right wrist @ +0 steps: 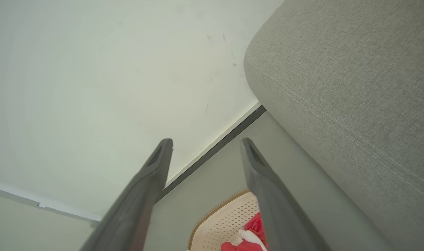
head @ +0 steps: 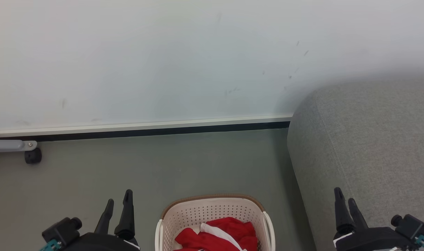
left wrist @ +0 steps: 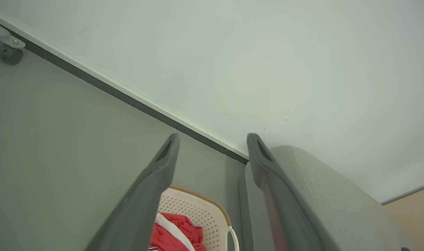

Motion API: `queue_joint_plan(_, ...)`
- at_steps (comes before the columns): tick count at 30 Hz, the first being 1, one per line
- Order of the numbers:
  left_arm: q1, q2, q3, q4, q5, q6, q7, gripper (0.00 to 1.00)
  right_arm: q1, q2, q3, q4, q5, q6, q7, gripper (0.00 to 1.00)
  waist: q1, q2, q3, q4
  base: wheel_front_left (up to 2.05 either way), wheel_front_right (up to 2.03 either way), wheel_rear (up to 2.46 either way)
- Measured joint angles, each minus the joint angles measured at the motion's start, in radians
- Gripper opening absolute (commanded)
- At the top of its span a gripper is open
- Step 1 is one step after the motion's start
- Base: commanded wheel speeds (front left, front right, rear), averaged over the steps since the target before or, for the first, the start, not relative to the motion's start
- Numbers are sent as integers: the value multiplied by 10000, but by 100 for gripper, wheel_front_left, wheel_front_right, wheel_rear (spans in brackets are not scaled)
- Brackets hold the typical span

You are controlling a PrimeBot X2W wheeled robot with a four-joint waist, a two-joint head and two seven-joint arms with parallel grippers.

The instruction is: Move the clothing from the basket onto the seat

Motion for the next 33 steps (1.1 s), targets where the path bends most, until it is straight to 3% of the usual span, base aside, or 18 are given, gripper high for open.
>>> queue_joint_plan(20, 139, 186, -648, 19, 3158, 481, -706, 100, 6, -305, 1016, 46, -2943, -439, -706, 100, 0, 0, -171, 45, 0, 0, 0)
queue_joint_plan(33, 308, 222, -874, 132, 4656, 744, -1204, 100, 23, -439, 1544, 15, -4713, -698, -1195, 100, 0, 0, -286, 101, 0, 0, 0)
